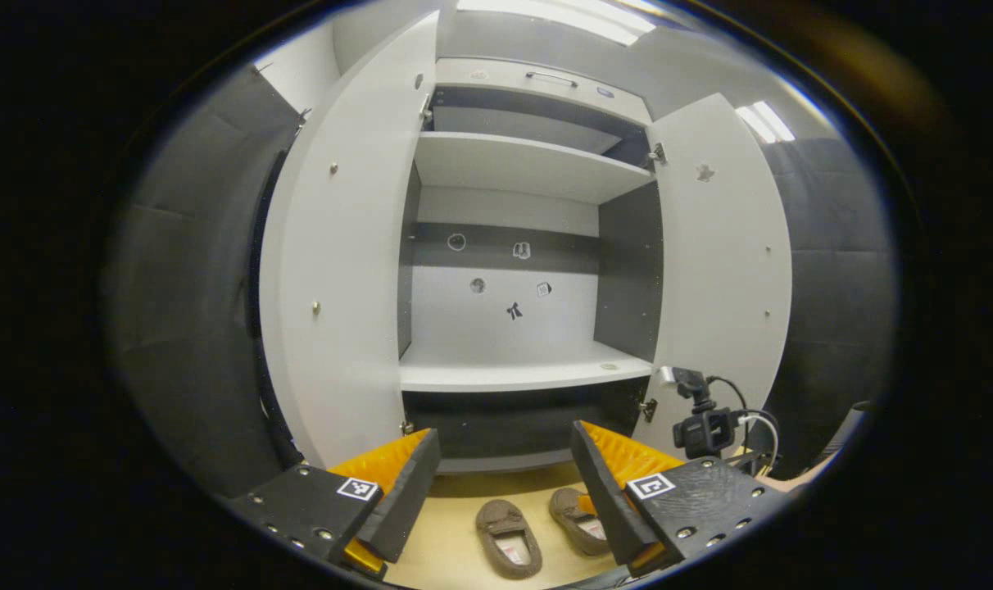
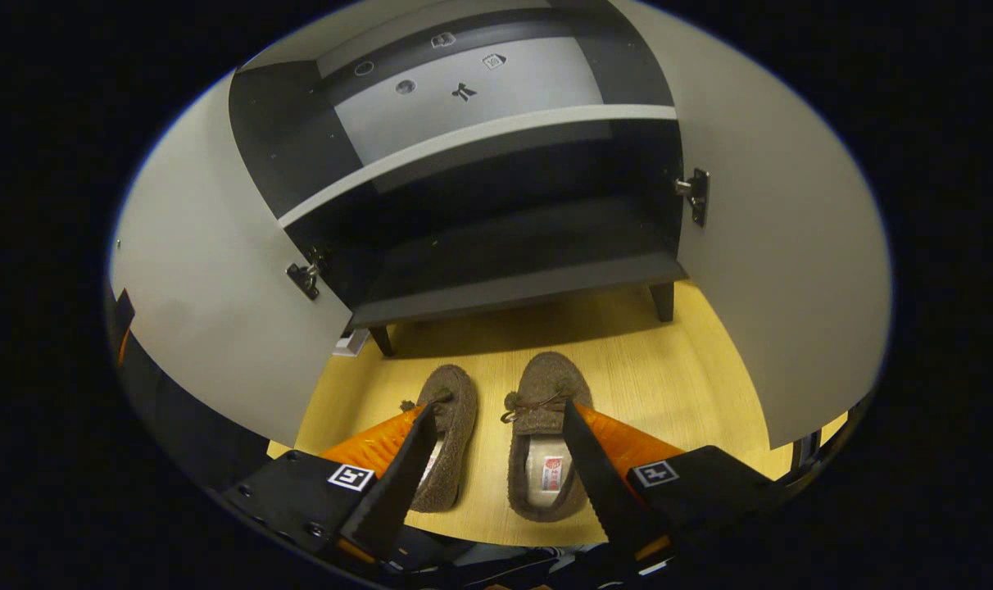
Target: Grab one shoe with the right hand and put it into the shoe cabinet, grab the other shoe with the left hand and put it into the shoe cabinet; then close the right door with the right hand and the left door with the left hand.
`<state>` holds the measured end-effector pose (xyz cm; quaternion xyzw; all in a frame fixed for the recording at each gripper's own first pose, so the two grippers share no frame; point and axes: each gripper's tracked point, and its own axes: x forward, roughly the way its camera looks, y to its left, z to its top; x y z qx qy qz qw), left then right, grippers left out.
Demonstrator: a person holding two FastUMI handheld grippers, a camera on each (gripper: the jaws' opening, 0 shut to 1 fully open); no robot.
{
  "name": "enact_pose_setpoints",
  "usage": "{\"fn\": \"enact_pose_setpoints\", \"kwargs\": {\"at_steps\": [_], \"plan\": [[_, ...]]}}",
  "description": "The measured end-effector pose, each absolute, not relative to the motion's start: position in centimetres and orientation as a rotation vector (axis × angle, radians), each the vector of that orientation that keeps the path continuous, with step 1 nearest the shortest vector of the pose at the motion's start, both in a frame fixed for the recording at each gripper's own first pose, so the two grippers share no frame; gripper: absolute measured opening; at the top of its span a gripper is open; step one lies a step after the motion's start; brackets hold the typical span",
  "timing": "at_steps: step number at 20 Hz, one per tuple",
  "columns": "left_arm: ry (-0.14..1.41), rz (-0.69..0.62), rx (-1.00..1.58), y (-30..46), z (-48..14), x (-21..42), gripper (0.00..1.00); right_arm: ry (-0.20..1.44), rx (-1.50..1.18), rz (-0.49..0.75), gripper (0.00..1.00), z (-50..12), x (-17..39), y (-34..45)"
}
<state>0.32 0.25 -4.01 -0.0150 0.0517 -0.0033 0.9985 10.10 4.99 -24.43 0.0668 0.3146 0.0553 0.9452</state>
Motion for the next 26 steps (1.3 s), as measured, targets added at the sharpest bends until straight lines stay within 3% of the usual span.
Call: {"fn": "enact_pose_setpoints", "kwargs": {"at_steps": [10, 11, 12, 14, 15, 16, 17, 18, 20, 23, 26], "plan": [[0.125, -0.026, -0.063, 1.1, -5.1, -0.5, 0.94, 0.788, 0.086, 0.109, 0.99, -32.1, 11.1, 7.5], [0.123, -0.029, -0.068, 1.1, -5.1, -0.5, 1.0, 0.795, 0.058, 0.096, 0.99, -33.1, 11.5, 7.2], [0.123, -0.032, -0.072, 1.1, -5.1, -0.5, 0.94, 0.794, 0.028, 0.085, 0.99, -33.7, 12.0, 7.0], [0.125, -0.039, -0.077, 1.1, -5.4, -0.5, 0.93, 0.779, -0.039, 0.075, 0.93, -35.0, 13.2, 6.7], [0.127, -0.044, -0.077, 1.1, -5.5, -0.6, 0.93, 0.773, -0.07, 0.067, 0.93, -35.5, 13.6, 6.5], [0.129, -0.048, -0.074, 1.1, -5.6, -0.6, 1.0, 0.762, -0.092, 0.076, 0.99, -36.0, 14.2, 6.6], [0.131, -0.051, -0.07, 1.1, -5.6, -0.6, 0.93, 0.755, -0.114, 0.086, 0.99, -36.6, 14.8, 6.8], [0.13, -0.054, -0.067, 1.1, -5.5, -0.6, 0.94, 0.749, -0.131, 0.086, 0.99, -37.1, 15.2, 6.7], [0.127, -0.062, -0.057, 1.1, -5.4, -0.7, 0.94, 0.743, -0.173, 0.027, 0.9, -37.7, 16.0, 5.3], [0.119, -0.06, -0.03, 1.2, -5.2, -0.9, 0.93, 0.747, -0.18, -0.027, 0.28, -37.7, 16.3, 4.1], [0.126, -0.066, -0.032, 1.1, -5.7, -0.8, 0.93, 0.76, -0.185, -0.012, 0.26, -37.0, 15.7, 3.9]]}}
